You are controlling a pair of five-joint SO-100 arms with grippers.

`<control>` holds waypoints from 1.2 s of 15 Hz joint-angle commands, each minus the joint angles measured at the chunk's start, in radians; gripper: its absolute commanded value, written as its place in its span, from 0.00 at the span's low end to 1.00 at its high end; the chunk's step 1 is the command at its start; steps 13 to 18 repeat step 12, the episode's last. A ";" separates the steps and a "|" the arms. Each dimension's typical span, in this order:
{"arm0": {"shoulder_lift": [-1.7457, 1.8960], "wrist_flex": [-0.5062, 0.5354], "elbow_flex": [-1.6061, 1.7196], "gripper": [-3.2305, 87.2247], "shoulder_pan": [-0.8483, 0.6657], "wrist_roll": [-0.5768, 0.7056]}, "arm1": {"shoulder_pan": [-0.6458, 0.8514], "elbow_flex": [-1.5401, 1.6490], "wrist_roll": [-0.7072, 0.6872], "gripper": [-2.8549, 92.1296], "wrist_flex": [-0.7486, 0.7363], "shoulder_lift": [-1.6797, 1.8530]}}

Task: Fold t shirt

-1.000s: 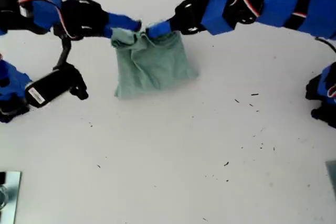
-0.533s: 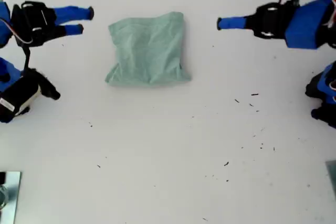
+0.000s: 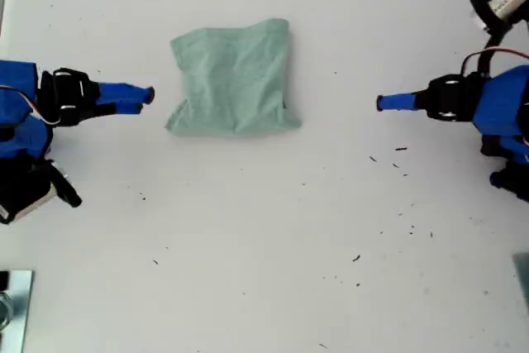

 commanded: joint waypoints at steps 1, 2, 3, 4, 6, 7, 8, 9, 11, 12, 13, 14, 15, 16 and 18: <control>-0.003 0.003 0.083 0.22 0.040 -0.146 | 0.055 0.067 0.132 0.17 0.110 0.008; 0.011 0.017 0.072 0.22 0.043 -0.052 | 0.089 0.067 0.137 0.17 0.117 0.008; 0.012 0.018 0.071 0.22 0.046 -0.041 | 0.117 0.067 -0.054 0.17 0.117 0.008; 0.012 0.018 0.071 0.22 0.048 -0.041 | 0.130 0.064 -0.327 0.17 0.123 0.008; 0.012 0.018 0.071 0.22 0.048 -0.041 | 0.129 0.063 -0.339 0.16 0.130 0.006; 0.012 0.018 0.071 0.22 0.048 -0.041 | 0.129 0.063 -0.339 0.16 0.130 0.006; 0.012 0.018 0.071 0.22 0.048 -0.041 | 0.129 0.063 -0.339 0.16 0.130 0.006; 0.012 0.018 0.071 0.22 0.048 -0.041 | 0.129 0.063 -0.339 0.16 0.130 0.006; 0.012 0.018 0.071 0.22 0.048 -0.041 | 0.129 0.063 -0.339 0.16 0.130 0.006; 0.012 0.018 0.071 0.22 0.048 -0.041 | 0.129 0.063 -0.339 0.16 0.130 0.006; 0.012 0.018 0.071 0.22 0.048 -0.041 | 0.129 0.063 -0.339 0.16 0.130 0.006; 0.012 0.018 0.071 0.22 0.048 -0.041 | 0.129 0.063 -0.339 0.16 0.130 0.006; 0.012 0.018 0.071 0.22 0.048 -0.041 | 0.129 0.063 -0.339 0.16 0.130 0.006; 0.012 0.018 0.071 0.22 0.048 -0.041 | 0.129 0.063 -0.339 0.16 0.130 0.006; 0.012 0.018 0.071 0.22 0.048 -0.041 | 0.129 0.063 -0.339 0.16 0.130 0.006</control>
